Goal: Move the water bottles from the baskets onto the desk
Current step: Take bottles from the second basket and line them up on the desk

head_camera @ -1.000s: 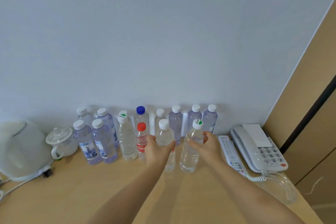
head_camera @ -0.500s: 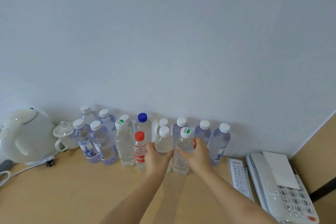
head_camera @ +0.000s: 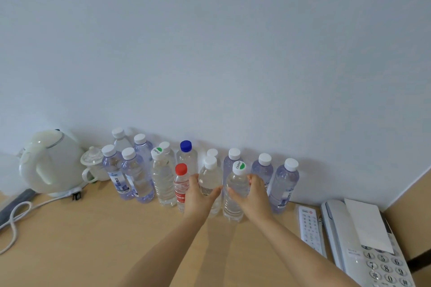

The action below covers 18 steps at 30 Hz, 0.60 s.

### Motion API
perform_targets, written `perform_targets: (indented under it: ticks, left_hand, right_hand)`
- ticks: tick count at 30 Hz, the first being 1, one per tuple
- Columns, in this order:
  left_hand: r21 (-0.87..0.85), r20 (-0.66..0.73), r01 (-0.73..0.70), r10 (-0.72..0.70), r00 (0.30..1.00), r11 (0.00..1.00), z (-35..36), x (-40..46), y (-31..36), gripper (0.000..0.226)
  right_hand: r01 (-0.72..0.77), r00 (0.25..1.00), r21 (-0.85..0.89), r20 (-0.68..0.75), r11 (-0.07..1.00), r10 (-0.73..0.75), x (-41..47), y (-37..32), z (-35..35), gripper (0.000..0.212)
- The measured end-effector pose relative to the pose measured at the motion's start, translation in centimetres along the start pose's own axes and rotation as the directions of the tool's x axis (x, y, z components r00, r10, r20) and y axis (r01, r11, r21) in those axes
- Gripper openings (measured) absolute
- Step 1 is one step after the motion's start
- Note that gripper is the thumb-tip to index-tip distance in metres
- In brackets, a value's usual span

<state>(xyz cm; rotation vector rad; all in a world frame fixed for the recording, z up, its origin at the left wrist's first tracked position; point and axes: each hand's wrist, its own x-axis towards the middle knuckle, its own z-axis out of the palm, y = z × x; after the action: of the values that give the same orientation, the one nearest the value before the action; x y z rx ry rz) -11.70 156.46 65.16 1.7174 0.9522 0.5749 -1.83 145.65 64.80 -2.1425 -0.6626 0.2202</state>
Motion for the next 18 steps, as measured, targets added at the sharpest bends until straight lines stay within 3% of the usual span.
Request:
perform_targets:
  ticks: [2, 5, 9, 13, 18]
  left_hand:
    - [0.004, -0.017, -0.004, 0.004, 1.000, 1.000, 0.0, -0.3, -0.1, 0.063]
    - [0.032, -0.039, -0.024, 0.026, 0.999, 0.999, -0.7, -1.6, 0.3, 0.076]
    - [0.133, -0.115, -0.096, 0.111, 0.987, 0.987, -2.7, -3.0, 1.0, 0.070]
    - [0.458, -0.124, -0.219, 0.306, 0.944, 0.862, -5.9, -3.9, 1.3, 0.059]
    - [0.628, -0.155, -0.078, 0.223, 0.962, 0.774, -11.5, -6.6, -0.3, 0.059]
  right_hand:
    - [0.004, 1.000, 0.028, 0.003, 1.000, -0.004, -0.4, -0.3, -0.2, 0.078]
    - [0.069, 0.994, 0.059, -0.092, 0.996, -0.063, -1.5, -1.0, -0.6, 0.076]
    - [0.391, 0.889, -0.203, -0.171, 0.898, -0.425, -2.0, -2.3, -0.7, 0.061]
    - [0.638, 0.737, -0.368, 0.034, 0.677, -0.675, -1.8, -5.3, 0.5, 0.055]
    - [0.772, 0.635, -0.323, 0.343, 0.548, -0.692, -4.0, -9.3, 4.0, 0.059]
